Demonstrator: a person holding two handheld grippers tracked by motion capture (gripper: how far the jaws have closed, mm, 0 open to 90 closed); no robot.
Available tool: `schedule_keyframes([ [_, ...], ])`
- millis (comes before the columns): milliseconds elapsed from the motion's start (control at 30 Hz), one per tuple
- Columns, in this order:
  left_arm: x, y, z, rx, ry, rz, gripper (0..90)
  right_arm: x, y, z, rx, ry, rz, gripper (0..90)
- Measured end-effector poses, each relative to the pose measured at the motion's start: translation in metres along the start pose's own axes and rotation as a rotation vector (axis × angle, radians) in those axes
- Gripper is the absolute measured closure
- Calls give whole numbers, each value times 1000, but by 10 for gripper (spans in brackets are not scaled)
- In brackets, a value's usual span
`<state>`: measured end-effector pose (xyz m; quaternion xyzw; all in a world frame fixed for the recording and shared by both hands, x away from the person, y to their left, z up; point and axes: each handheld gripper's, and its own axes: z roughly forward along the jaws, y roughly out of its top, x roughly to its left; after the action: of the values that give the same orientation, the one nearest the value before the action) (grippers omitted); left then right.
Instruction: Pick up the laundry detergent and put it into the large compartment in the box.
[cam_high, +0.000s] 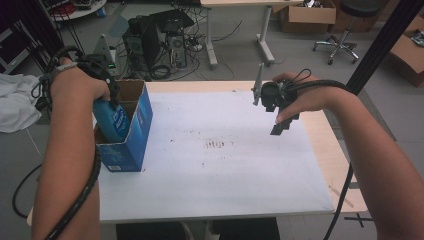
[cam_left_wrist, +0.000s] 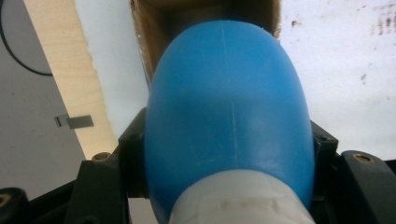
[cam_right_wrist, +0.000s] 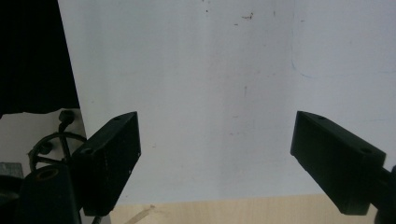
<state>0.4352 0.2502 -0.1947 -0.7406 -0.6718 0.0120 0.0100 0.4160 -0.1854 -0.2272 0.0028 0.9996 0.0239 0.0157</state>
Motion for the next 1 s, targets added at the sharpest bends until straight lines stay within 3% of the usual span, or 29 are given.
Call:
schedule_keyframes([
  [267,2,3,26,15,-21,-13,379,0,1,1,1,3,0,160],
  [533,2,7,55,44,-17,0,379,0,-2,1,2,1,4,160],
  [700,0,9,67,59,-15,19,379,0,-1,2,2,2,4,160],
  [1000,3,10,87,66,-16,16,378,-1,-1,4,2,4,5,160],
])
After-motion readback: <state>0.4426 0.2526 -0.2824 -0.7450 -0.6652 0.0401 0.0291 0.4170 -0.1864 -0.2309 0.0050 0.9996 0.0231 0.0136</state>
